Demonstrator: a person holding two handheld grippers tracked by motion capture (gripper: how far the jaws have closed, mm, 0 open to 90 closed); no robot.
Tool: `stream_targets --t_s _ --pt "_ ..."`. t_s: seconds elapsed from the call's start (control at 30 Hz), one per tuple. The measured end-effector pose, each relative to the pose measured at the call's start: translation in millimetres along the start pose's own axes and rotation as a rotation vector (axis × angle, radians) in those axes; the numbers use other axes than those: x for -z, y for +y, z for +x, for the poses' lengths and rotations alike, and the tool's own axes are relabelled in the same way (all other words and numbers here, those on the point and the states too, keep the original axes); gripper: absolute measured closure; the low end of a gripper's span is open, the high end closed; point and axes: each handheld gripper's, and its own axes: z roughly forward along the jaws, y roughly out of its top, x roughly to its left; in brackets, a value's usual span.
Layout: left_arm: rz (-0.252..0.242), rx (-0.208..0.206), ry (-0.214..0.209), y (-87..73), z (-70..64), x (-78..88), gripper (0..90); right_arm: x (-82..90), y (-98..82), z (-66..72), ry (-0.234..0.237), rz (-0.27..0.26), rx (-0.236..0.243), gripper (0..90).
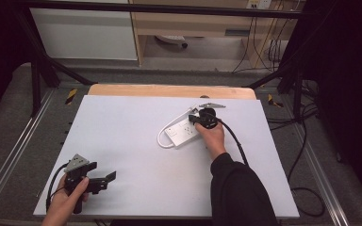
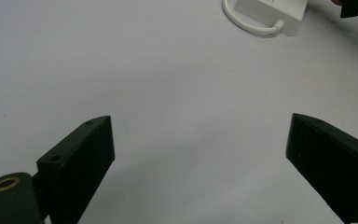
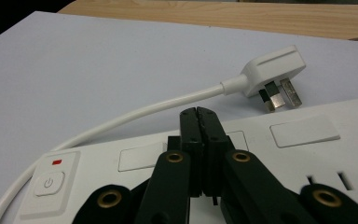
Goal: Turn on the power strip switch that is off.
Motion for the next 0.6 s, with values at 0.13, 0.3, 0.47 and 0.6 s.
stream_targets --t_s 0.13,0.3,0.47,0.6 --pt "0.001 -0.001 0.001 -0.1 -0.1 -0.2 7.7 0.1 -1.5 -0.7 0.003 -0.010 -0.004 90.0" --pt "0.005 -0.002 0.002 -0.2 0.0 -0.2 7.8 0.5 -2.0 -1.3 0.004 -0.012 -0.010 90.0" --pt "0.006 -0.002 0.003 -0.3 0.1 -0.4 7.8 0.6 -2.1 -1.3 0.007 -0.011 -0.023 90.0" --pt "0.005 0.000 0.002 -0.3 -0.1 -0.7 7.8 0.4 -2.3 -1.2 0.006 -0.013 -0.022 90.0"
